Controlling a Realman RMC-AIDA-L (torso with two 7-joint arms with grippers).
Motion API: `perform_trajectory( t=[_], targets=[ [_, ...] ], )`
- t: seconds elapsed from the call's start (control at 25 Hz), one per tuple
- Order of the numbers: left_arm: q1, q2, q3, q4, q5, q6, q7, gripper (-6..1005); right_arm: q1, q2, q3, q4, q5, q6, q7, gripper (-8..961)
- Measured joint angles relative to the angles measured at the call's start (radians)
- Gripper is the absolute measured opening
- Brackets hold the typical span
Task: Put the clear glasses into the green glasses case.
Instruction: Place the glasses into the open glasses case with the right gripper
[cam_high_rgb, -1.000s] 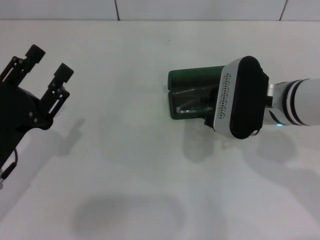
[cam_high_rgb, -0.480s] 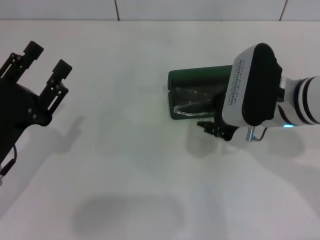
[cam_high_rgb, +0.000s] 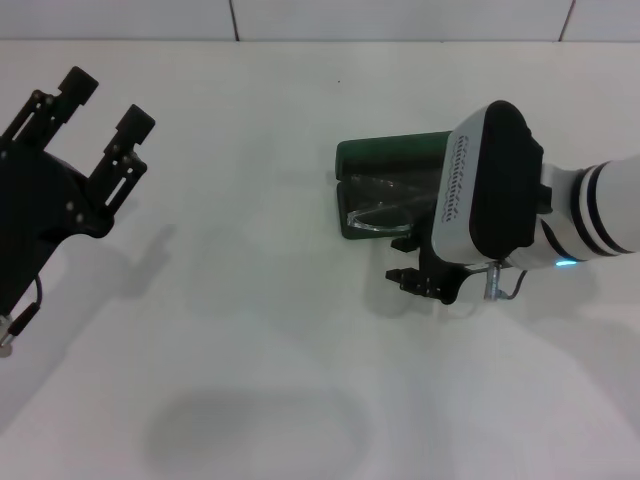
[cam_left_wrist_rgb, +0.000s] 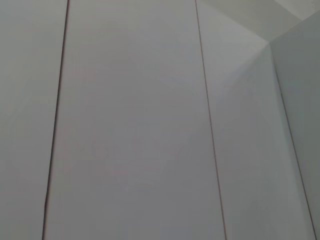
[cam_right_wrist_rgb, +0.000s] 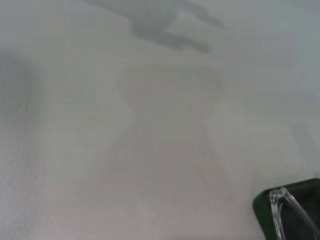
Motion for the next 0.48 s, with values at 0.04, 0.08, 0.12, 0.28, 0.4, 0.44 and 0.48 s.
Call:
perform_trajectory(
  t=[0.04,0.08,0.12,0.28,0.4,0.44,0.48],
  targets=[
    [0.0,0.0,0.0,0.0,0.001,0.0,0.0,609,0.004,0.0,0.0,0.009,-0.002,0.006,0.0,326],
    [0.0,0.0,0.0,0.0,0.001,0.0,0.0,609,0.008,0.0,0.0,0.018,-0.004,0.017,0.0,326],
    [0.0,0.0,0.0,0.0,0.002,0.0,0.0,609,0.011,0.0,0.0,0.024,-0.005,0.026,0.0,326],
    [0.0,0.0,0.0,0.0,0.003,0.0,-0.001,610,0.025,-0.001,-0.001,0.046,-0.006,0.05,0.0,326],
    [0.002,0.0,0.0,-0.001,0.004,0.0,-0.001,611,0.034,-0.001,0.0,0.063,-0.007,0.074,0.0,326],
    [0.005,0.0,0.0,0.0,0.004,0.0,-0.001,611,0.035,-0.001,0.001,0.065,-0.008,0.08,0.0,326],
    [0.007,0.0,0.0,0.0,0.004,0.0,-0.001,611,0.035,-0.002,0.002,0.067,-0.008,0.085,0.0,326]
  ],
)
